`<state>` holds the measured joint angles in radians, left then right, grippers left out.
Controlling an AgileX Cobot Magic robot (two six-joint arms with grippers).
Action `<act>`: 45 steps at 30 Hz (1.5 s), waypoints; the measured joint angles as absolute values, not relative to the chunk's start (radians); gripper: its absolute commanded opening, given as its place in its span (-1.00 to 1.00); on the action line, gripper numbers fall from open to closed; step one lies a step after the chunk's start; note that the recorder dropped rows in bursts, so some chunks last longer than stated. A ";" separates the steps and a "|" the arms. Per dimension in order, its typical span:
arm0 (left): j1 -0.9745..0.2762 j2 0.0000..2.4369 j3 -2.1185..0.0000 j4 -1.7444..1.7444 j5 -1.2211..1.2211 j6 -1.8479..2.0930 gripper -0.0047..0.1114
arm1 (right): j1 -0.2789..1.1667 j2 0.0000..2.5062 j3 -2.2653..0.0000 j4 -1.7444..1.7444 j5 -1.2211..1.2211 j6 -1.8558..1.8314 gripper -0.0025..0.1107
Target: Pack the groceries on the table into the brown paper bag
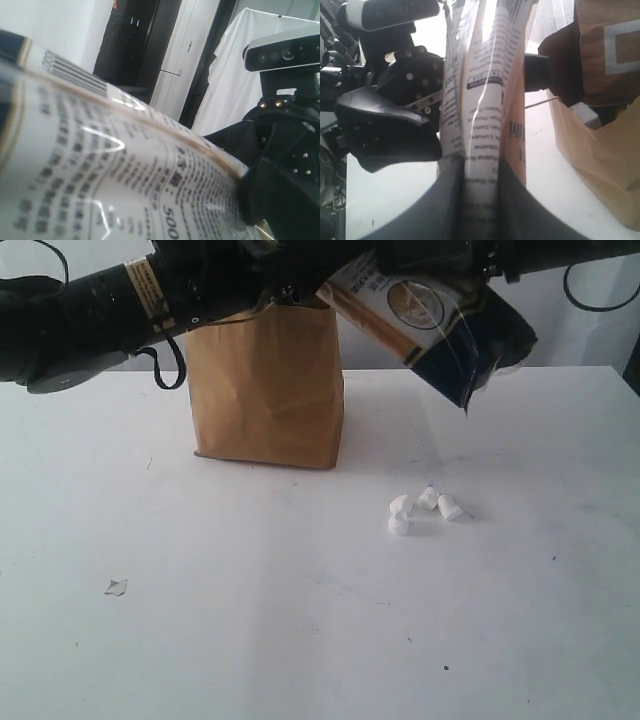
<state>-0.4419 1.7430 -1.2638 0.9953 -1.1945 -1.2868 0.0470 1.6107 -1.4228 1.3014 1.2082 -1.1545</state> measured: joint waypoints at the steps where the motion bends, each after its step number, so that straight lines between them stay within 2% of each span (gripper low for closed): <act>1: -0.442 1.745 -1.264 0.990 -1.194 -1.287 0.89 | 0.047 1.611 -1.423 1.290 1.208 -1.155 -0.96; 8: -0.442 1.748 -1.264 0.960 -1.189 -1.269 0.85 | 0.056 1.611 -1.423 1.262 1.206 -1.155 -0.96; 11: -0.448 1.748 -1.264 0.950 -1.163 -1.246 0.61 | 0.076 1.611 -1.423 1.253 1.191 -1.155 -0.96; 14: -0.460 1.748 -1.264 0.935 -1.153 -1.240 0.12 | 0.090 1.611 -1.423 1.242 1.182 -1.155 -0.96; 15: -0.466 1.748 -1.264 0.930 -1.155 -1.236 -0.10 | 0.092 1.611 -1.423 1.237 1.180 -1.155 -0.96; 16: -0.474 1.748 -1.264 0.930 -1.160 -1.231 -0.55 | 0.094 1.611 -1.423 1.228 1.176 -1.155 -0.96; 18: -0.492 1.744 -1.264 0.930 -1.165 -1.205 -0.91 | 0.094 1.611 -1.423 1.218 1.174 -1.159 -0.96; 21: -0.496 1.742 -1.264 0.932 -1.150 -1.184 -0.91 | 0.094 1.611 -1.423 1.212 1.168 -1.166 -0.95; 23: -0.498 1.742 -1.264 0.932 -1.136 -1.182 -0.91 | 0.094 1.611 -1.423 1.207 1.167 -1.162 -0.80; 27: -0.498 1.740 -1.264 0.930 -1.130 -1.141 -0.91 | 0.094 1.611 -1.423 1.209 1.159 -1.154 0.09; 29: -0.500 1.740 -1.264 0.930 -1.113 -1.123 -0.91 | 0.096 1.611 -1.423 1.223 1.159 -1.152 0.30; 45: -0.502 1.748 -1.260 0.936 -1.087 -1.080 -0.92 | 0.094 1.589 -1.423 1.161 1.159 -1.141 0.31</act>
<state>-0.5017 1.7481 -1.2602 0.9358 -1.0867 -1.0797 0.0942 1.5886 -1.4228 1.1606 1.1589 -1.1412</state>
